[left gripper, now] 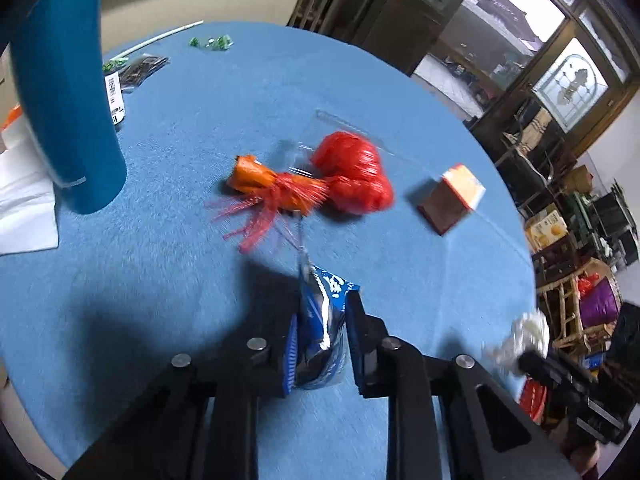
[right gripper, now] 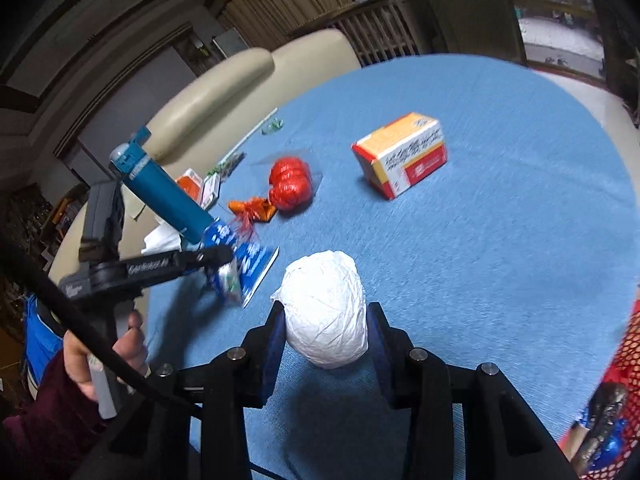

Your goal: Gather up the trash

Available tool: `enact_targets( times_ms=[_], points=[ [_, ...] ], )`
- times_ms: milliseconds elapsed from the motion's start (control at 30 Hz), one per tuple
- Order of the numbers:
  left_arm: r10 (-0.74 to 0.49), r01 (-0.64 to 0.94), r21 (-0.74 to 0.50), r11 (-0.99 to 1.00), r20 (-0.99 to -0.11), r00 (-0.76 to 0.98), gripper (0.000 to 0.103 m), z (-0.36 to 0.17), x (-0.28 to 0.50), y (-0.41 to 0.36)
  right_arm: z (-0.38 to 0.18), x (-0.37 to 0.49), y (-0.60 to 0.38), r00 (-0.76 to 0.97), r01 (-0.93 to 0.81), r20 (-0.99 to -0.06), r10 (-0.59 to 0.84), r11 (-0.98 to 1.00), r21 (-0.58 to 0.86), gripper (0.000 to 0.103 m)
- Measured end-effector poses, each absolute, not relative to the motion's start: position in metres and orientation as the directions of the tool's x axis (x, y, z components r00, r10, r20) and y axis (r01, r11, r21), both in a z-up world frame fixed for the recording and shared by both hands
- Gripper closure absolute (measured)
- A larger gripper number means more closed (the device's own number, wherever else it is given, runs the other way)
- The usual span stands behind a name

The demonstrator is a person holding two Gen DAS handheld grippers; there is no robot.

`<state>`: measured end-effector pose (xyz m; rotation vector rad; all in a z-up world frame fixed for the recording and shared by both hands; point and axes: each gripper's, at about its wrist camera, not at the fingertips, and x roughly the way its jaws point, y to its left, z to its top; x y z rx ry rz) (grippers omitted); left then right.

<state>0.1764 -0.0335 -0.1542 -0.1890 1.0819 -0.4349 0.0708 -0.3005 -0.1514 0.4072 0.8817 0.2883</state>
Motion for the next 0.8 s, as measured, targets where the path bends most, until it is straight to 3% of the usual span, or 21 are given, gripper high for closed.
enact_targets(
  times_ms=[433,800],
  points=[
    [-0.519,0.359,-0.394,0.846,-0.761,0.389,0.081,-0.123,0.121,-0.049,-0.122,0.031,-0.338,0.680,-0.017,-0.655,0.330,0.900,0.436,0.061],
    [-0.534,0.479,-0.317,0.818,-0.729,0.429,0.081,-0.084,0.093,-0.084,-0.109,-0.003,-0.372,0.720,0.047,-0.641,0.268,0.902,0.430,0.061]
  ],
)
